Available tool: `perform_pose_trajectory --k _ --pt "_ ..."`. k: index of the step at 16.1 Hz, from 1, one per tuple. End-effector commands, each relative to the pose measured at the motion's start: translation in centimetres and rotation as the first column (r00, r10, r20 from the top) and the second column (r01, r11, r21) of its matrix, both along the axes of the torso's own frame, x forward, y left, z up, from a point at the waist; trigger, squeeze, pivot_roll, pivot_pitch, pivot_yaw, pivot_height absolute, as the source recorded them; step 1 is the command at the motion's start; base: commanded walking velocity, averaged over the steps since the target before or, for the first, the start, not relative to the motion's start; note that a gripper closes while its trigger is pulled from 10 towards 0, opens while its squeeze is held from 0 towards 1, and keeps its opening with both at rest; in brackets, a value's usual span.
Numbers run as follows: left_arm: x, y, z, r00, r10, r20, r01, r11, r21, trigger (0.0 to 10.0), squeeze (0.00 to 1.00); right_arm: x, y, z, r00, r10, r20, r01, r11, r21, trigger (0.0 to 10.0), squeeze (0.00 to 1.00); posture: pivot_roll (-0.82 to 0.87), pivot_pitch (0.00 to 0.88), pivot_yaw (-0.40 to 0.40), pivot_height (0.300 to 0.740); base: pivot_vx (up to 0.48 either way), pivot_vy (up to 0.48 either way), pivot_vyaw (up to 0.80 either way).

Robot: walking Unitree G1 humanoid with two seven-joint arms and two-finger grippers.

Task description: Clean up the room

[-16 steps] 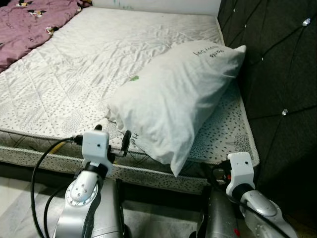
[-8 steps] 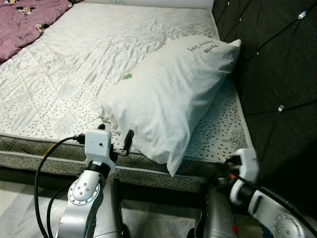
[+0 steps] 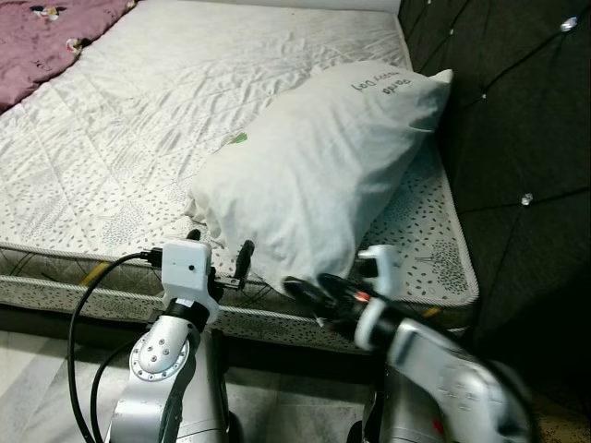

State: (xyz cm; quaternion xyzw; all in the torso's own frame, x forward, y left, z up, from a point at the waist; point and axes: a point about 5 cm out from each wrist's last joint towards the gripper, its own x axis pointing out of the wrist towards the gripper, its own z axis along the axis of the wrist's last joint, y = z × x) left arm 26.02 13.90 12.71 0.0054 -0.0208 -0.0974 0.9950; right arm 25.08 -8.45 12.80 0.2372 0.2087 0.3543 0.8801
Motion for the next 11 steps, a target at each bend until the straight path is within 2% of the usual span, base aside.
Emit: perform_pose_trajectory --k 1,2,3,5,6,7,9,11 --pt "0.0 0.2 0.5 1.0 0.0 0.013 0.0 1.0 0.003 10.0 0.0 0.2 0.3 -0.5 1.0 -0.009 -0.005 0.009 0.999 -0.049 10.0 0.0 0.01 0.136 -0.025 0.499 0.0 0.0 0.0" --pt "-0.1 0.3 0.5 1.0 0.004 0.013 -0.005 1.0 0.006 10.0 0.0 0.4 0.8 -0.9 1.0 -0.007 0.008 0.008 0.995 -0.099 10.0 0.0 0.01 0.136 -0.025 0.499 0.0 0.0 0.0" --pt "-0.1 0.3 0.5 1.0 0.007 0.013 -0.007 1.0 0.007 10.0 0.0 0.8 1.1 -0.9 0.999 -0.023 0.026 0.025 0.993 -0.111 10.0 0.0 0.02 0.138 -0.03 0.499 0.0 0.0 0.0" --pt "-0.3 0.3 0.6 1.0 0.017 0.012 -0.017 1.0 0.011 10.0 0.0 2.3 1.5 -0.8 0.992 -0.108 0.072 0.118 0.982 -0.148 10.0 0.0 0.03 0.144 -0.031 0.499 0.0 0.0 0.0" --pt "-0.6 0.8 0.7 0.998 0.057 0.016 -0.058 0.998 0.027 10.0 0.0 3.1 1.5 -0.7 0.983 -0.148 0.11 0.166 0.969 -0.18 10.0 0.0 0.04 0.145 -0.031 0.499 0.0 0.0 0.0" --pt "-0.7 1.0 0.7 0.997 0.07 0.016 -0.07 0.997 0.032 10.0 0.0 3.3 1.5 -0.6 0.98 -0.152 0.128 0.174 0.967 -0.185 10.0 0.0 0.05 0.144 -0.031 0.499 0.0 0.0 0.0" --pt "-1.9 2.9 0.6 0.985 0.17 0.013 -0.17 0.983 0.075 10.0 0.0 4.1 0.9 0.0 0.965 -0.186 0.185 0.22 0.957 -0.187 10.0 0.0 0.06 0.144 -0.032 0.499 0.0 0.0 0.0" --pt "-3.6 4.3 -0.3 0.97 0.239 -0.036 -0.235 0.968 0.087 10.0 0.0 4.7 -0.6 -0.7 0.946 -0.253 0.204 0.298 0.927 -0.229 10.0 0.0 0.08 0.146 -0.032 0.499 0.0 0.0 0.0"
